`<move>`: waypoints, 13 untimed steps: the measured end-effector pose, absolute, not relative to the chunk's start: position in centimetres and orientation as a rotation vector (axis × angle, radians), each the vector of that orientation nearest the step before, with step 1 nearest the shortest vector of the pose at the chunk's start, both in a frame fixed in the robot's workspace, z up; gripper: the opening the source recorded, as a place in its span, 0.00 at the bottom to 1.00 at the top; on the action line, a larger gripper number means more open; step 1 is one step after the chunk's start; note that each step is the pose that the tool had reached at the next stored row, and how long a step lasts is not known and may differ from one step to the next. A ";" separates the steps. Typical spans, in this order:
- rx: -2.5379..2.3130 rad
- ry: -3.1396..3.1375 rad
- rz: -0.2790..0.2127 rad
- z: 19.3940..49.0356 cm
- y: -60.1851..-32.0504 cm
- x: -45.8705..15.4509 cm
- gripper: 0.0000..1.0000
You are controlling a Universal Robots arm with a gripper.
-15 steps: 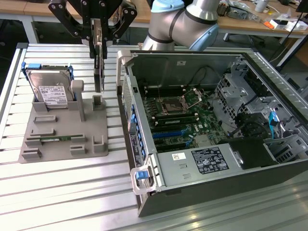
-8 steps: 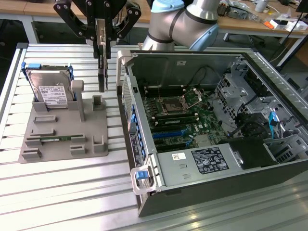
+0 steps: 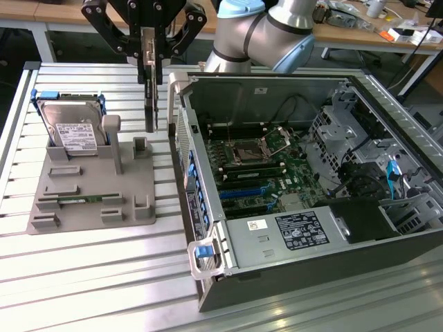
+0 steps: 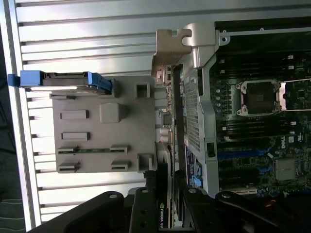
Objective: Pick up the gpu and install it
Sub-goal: 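Pick up the gpu and move the gpu toward the slot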
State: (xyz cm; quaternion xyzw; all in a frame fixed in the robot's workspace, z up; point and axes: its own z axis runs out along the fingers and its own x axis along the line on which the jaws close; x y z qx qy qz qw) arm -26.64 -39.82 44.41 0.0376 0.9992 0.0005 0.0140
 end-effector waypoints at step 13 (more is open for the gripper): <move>0.117 3.111 0.001 44.4 -39.8 -25.7 0.26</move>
